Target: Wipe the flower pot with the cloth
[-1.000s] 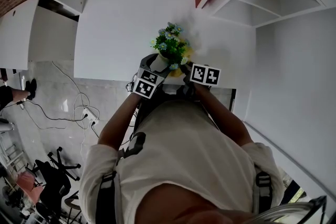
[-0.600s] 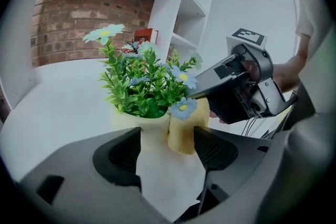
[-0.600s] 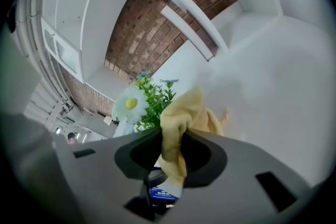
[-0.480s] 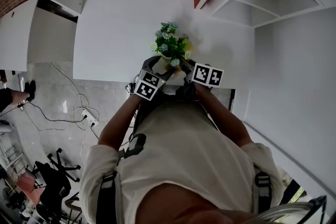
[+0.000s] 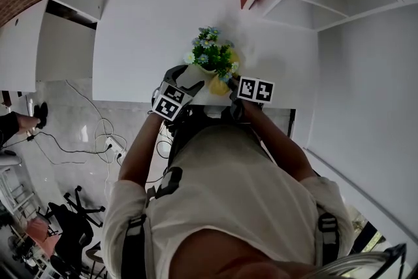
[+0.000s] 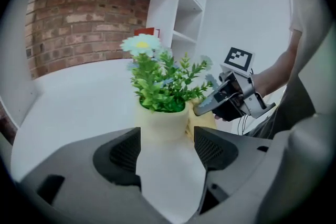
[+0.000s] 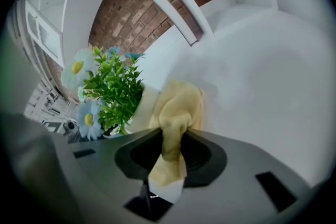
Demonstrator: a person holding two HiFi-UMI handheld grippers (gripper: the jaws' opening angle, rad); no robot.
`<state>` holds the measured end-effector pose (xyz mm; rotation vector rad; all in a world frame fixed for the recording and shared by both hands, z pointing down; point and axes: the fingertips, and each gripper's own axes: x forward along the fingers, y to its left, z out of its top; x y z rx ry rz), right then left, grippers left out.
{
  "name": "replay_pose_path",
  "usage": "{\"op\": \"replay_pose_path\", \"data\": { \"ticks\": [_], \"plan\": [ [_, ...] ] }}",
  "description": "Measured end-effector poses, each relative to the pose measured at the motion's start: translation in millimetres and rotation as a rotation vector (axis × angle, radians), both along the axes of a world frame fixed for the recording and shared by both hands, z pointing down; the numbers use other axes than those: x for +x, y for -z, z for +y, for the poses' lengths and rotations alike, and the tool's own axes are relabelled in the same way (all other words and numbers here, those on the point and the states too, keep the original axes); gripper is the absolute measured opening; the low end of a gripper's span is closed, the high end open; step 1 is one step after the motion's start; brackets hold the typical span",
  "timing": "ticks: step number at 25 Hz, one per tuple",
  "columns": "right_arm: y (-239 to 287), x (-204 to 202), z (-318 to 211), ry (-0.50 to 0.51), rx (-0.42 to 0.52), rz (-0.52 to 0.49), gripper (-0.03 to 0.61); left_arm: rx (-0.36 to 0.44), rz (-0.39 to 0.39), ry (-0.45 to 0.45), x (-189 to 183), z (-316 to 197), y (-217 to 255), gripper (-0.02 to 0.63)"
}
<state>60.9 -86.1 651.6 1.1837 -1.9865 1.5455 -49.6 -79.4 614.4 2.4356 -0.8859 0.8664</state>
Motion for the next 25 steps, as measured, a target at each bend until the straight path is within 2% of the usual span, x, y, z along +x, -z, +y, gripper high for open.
{"op": "replay_pose_path", "data": {
  "ticks": [2, 6, 9, 11, 13, 18, 21, 25],
  "plan": [
    [0.0, -0.1, 0.1, 0.007, 0.000, 0.001, 0.110, 0.014, -0.029, -0.028, -12.2, -13.1, 2.6, 0.322],
    [3.8, -1.7, 1.3, 0.034, 0.016, -0.003, 0.110, 0.071, -0.089, -0.159, -8.4, -35.1, -0.4, 0.339],
    [12.3, -7.4, 0.1, 0.071, 0.046, -0.038, 0.110, 0.066, -0.091, -0.255, 6.2, -39.4, -4.5, 0.342],
    [20.3, -10.7, -2.3, 0.093, 0.070, -0.059, 0.110, 0.059, -0.081, -0.277, 12.2, -37.9, -5.9, 0.342],
    [31.3, -11.9, -5.2, 0.110, 0.097, -0.070, 0.110, 0.069, -0.062, -0.251, 14.1, -37.9, -6.3, 0.341],
    [72.7, -17.2, -16.2, 0.093, 0.193, -0.151, 0.110, 0.085, -0.032, -0.112, 15.2, -34.1, -5.7, 0.341],
    [65.1, -18.6, -14.1, 0.080, 0.180, -0.144, 0.109, 0.096, -0.017, -0.015, 14.5, -30.5, -4.3, 0.340],
    [41.4, -17.4, -8.3, 0.013, 0.139, -0.133, 0.109, 0.098, -0.007, 0.090, 11.1, -27.8, -0.9, 0.313]
  ]
}}
